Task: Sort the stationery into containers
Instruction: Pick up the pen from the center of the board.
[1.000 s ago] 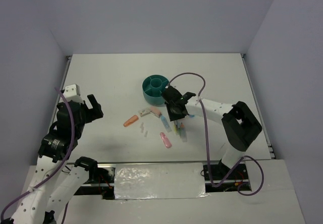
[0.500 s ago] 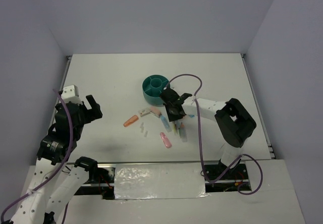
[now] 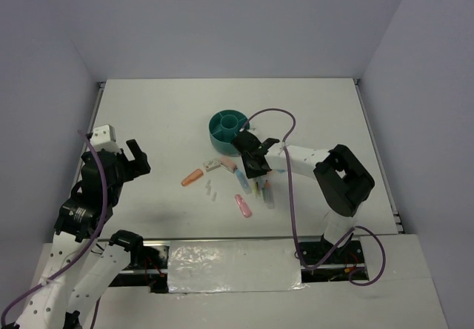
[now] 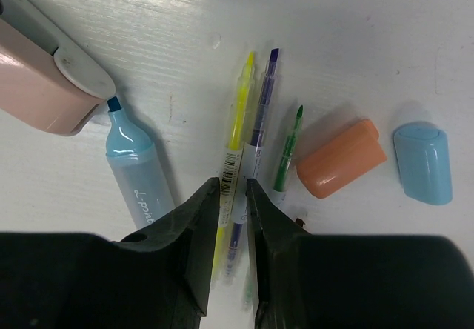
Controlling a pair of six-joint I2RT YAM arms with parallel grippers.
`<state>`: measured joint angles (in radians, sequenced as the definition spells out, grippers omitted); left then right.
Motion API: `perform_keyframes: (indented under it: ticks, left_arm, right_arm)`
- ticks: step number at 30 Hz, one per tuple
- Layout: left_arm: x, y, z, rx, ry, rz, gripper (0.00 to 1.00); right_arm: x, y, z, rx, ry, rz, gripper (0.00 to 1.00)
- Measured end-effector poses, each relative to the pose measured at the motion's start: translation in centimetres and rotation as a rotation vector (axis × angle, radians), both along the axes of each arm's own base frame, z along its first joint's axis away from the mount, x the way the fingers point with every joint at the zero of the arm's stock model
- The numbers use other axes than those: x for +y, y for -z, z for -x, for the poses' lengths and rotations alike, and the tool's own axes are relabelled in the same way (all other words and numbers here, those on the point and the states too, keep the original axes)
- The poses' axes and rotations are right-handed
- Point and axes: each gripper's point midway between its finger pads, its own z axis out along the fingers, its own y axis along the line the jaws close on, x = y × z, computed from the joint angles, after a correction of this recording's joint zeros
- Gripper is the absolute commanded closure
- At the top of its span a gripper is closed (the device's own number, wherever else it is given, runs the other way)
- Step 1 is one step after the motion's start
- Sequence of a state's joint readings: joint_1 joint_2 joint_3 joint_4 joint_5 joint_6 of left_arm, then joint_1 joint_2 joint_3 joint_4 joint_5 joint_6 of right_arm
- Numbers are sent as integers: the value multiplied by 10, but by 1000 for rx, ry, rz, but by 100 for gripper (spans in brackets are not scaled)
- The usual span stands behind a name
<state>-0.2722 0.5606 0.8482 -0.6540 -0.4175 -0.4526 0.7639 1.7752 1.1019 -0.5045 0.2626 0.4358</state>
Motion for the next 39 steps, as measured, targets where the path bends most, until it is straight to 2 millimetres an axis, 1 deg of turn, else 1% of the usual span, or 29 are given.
perform_keyframes:
  ticks: [13, 22, 31, 35, 39]
  left_arm:
    - [-2, 2, -1, 9, 7, -3, 1]
    - [-3, 2, -1, 9, 12, -3, 1]
    - [-3, 2, -1, 9, 14, -3, 1]
    - [-3, 2, -1, 9, 14, -3, 1]
    - [-4, 2, -1, 9, 15, -3, 1]
  right_arm:
    - [1, -2, 10, 3, -3, 27, 70]
    - [1, -3, 9, -2, 15, 29, 71]
    - [10, -13, 4, -24, 7, 15, 70]
    - [11, -12, 5, -20, 5, 19, 70]
    - [10, -5, 6, -8, 10, 33, 70]
